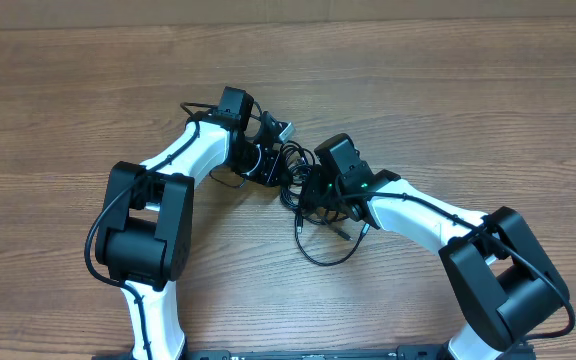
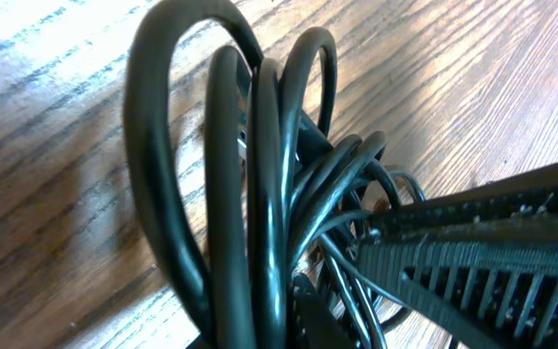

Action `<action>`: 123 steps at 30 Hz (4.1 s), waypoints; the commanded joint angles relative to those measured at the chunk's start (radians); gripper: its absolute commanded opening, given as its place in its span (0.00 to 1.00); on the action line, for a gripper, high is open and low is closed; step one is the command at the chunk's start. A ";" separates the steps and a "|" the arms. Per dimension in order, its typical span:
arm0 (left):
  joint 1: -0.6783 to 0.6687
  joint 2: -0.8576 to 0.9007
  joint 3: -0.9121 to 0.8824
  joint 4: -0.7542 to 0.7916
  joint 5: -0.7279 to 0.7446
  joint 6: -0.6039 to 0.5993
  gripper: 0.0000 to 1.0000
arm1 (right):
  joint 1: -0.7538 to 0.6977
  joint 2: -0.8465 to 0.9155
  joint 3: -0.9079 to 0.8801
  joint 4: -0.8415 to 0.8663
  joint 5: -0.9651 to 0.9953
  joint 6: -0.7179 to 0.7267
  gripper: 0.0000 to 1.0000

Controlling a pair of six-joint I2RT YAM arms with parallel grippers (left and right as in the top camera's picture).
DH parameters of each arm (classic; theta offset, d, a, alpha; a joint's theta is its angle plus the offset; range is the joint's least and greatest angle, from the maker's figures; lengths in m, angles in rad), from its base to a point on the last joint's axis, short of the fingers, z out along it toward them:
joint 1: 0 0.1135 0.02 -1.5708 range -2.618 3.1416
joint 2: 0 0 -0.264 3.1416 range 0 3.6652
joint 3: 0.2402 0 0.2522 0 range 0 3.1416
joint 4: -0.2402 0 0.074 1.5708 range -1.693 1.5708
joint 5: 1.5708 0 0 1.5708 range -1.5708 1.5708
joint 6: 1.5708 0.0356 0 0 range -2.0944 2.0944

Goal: Untangle cables

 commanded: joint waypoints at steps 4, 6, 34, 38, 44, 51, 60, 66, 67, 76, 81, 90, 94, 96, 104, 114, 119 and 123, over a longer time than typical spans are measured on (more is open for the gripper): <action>-0.008 0.017 -0.006 0.022 -0.013 -0.057 0.12 | 0.003 0.058 -0.007 0.018 -0.089 0.017 0.14; -0.008 0.017 -0.006 0.025 -0.013 -0.063 0.11 | 0.007 0.063 -0.007 0.017 -0.098 0.027 0.14; -0.008 0.017 -0.006 0.017 -0.087 -0.079 0.19 | -0.050 0.063 -0.005 0.074 -0.047 0.034 0.13; -0.008 0.017 -0.006 0.021 -0.087 -0.079 0.19 | -0.050 0.063 -0.005 0.074 -0.048 0.034 0.04; -0.008 0.017 -0.006 0.040 -0.087 -0.082 0.29 | -0.050 0.062 -0.005 0.073 -0.115 0.031 0.04; -0.008 0.017 -0.006 0.051 -0.092 -0.087 0.29 | -0.056 0.025 -0.003 0.033 -0.190 -0.014 0.04; -0.008 0.017 -0.006 0.005 -0.094 -0.049 0.35 | -0.056 0.016 -0.003 0.061 -0.276 -0.088 0.04; -0.019 0.017 -0.006 -0.019 -0.115 -0.019 0.33 | -0.067 0.016 -0.003 0.108 -0.319 -0.089 0.04; -0.023 0.017 -0.006 -0.017 -0.129 -0.019 0.30 | -0.071 0.016 -0.003 0.117 -0.348 -0.092 0.04; -0.041 0.017 -0.006 0.057 -0.268 -0.158 0.14 | -0.096 0.016 -0.003 0.134 -0.628 -0.241 0.04; -0.041 0.017 -0.006 0.061 -0.278 -0.179 0.18 | -0.113 0.016 -0.003 0.125 -0.544 -0.240 0.04; -0.039 0.017 -0.006 0.039 -0.166 -0.097 0.45 | -0.122 0.018 -0.003 0.004 -0.269 -0.154 0.06; -0.039 0.017 -0.006 0.034 -0.162 -0.096 0.43 | -0.121 0.026 -0.003 0.003 -0.247 -0.129 0.11; -0.040 0.017 -0.006 0.032 -0.162 -0.097 0.40 | -0.119 0.032 -0.003 0.005 -0.234 -0.099 0.15; -0.040 0.017 -0.006 0.027 -0.169 -0.097 0.34 | -0.116 0.047 -0.004 0.036 -0.225 -0.052 0.15; -0.086 0.017 -0.006 0.027 -0.227 -0.101 0.35 | -0.059 0.047 -0.004 0.040 -0.106 -0.021 0.11; -0.098 0.017 -0.006 0.027 -0.269 -0.120 0.35 | -0.059 0.047 -0.004 0.046 -0.079 -0.018 0.09; -0.098 0.017 -0.006 0.028 -0.304 -0.148 0.34 | -0.055 0.047 -0.004 0.047 -0.080 -0.019 0.05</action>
